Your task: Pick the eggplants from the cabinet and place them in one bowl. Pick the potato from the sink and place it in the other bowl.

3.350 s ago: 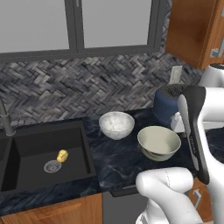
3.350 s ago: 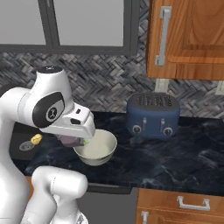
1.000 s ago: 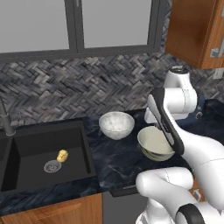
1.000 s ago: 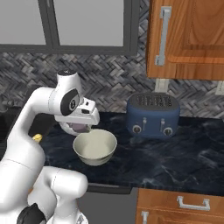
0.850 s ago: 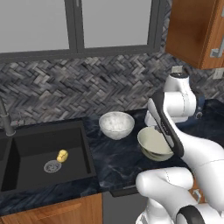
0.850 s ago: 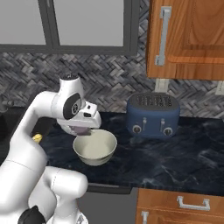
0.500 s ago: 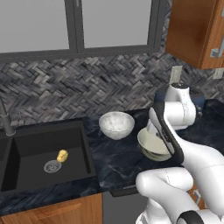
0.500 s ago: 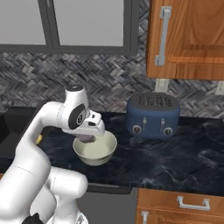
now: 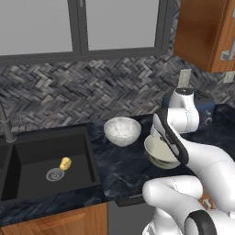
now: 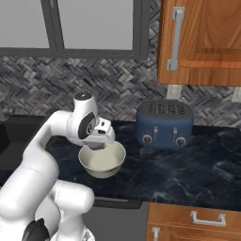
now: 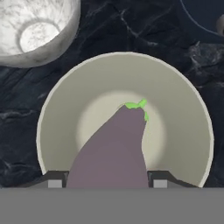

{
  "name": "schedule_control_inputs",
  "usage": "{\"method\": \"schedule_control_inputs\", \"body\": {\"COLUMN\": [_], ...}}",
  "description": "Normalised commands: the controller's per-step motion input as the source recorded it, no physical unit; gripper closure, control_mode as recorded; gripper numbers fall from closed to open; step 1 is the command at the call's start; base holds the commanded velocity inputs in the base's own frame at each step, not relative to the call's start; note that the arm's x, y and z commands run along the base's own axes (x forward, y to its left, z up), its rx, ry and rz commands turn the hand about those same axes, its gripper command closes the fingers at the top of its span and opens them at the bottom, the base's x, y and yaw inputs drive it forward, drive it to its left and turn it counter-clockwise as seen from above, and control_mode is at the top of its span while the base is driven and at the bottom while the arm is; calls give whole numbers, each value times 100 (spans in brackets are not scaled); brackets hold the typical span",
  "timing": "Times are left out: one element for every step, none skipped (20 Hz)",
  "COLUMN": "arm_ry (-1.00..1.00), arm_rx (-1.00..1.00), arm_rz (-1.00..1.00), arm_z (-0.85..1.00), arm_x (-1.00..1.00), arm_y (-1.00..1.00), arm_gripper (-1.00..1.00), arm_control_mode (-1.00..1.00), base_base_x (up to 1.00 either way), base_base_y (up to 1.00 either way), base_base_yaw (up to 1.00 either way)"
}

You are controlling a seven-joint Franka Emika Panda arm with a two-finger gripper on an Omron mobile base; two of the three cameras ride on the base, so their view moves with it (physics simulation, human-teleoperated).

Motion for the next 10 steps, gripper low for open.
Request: {"method": "schedule_control_inputs", "body": {"arm_ry": [0, 0, 0, 0, 1, 2, 3, 3, 4, 4], "arm_rx": [0, 0, 0, 0, 0, 0, 0, 0, 0, 0], "arm_rz": [0, 0, 0, 0, 0, 0, 0, 0, -1, -3], "arm_z": [0, 0, 0, 0, 0, -3, -11, -26, -34, -36], "arm_x": [36, 31, 20, 17, 21, 31, 33, 36, 27, 26], "arm_y": [0, 0, 0, 0, 0, 0, 0, -4, -1, -5], "arm_gripper": [100, 100, 100, 100, 100, 100, 100, 100, 100, 100], "arm_control_mode": [-100, -100, -100, -100, -100, -100, -100, -100, -100, -100], "base_base_x": [0, 0, 0, 0, 0, 0, 0, 0, 0, 0], "base_base_y": [0, 0, 0, 0, 0, 0, 0, 0, 0, 0], "base_base_yaw": [0, 0, 0, 0, 0, 0, 0, 0, 0, 0]}}
